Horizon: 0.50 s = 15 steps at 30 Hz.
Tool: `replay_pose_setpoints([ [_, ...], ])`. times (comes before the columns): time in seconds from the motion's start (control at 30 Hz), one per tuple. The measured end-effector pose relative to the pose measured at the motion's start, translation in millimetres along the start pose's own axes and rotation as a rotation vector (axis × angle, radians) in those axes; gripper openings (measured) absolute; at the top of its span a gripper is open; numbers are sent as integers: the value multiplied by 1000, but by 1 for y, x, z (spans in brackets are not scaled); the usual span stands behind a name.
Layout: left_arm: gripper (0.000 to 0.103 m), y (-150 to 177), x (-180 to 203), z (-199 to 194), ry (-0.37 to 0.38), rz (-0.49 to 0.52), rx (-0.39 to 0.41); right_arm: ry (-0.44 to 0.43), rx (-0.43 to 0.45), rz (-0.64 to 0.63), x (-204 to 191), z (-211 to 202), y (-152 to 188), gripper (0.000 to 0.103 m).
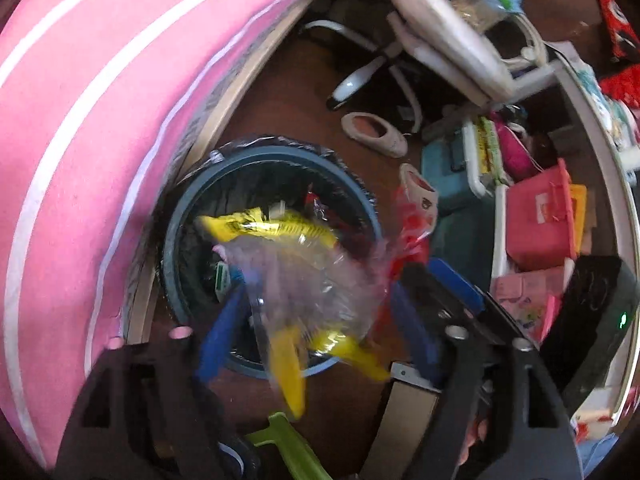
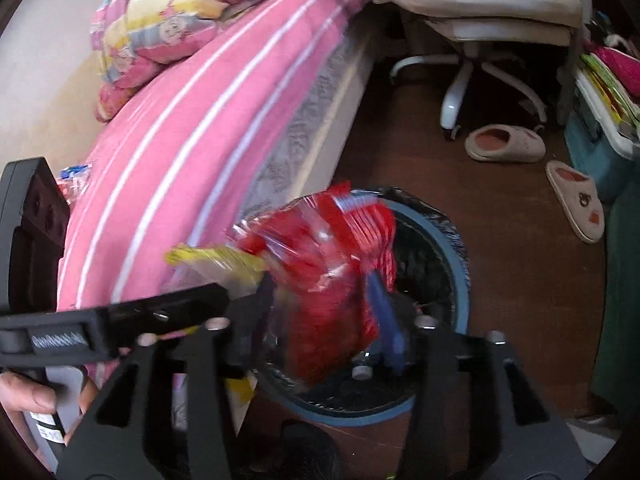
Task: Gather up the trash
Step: 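Open both tools over the black bin to drop wrappers and bag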
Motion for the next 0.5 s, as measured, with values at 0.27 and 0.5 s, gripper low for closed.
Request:
replay_pose_setpoints([
  [0.27,87,-2,-4,-15,5,-37,41,17,27,18,5,-13,2,84],
  [0.5,87,8,-4,-64,25,-57,184,-21,96,-38,-26,-51,-3,86],
])
Point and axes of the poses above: each gripper's, at about its wrist camera, not at the fingertips, and z roughly the way its jaws point, x to its right, y to its underside, the point moved 4 cm from there along z, roughly the way its jaws point, and after that the axes turned 6 degrees about -x, right-handed, at the moved point
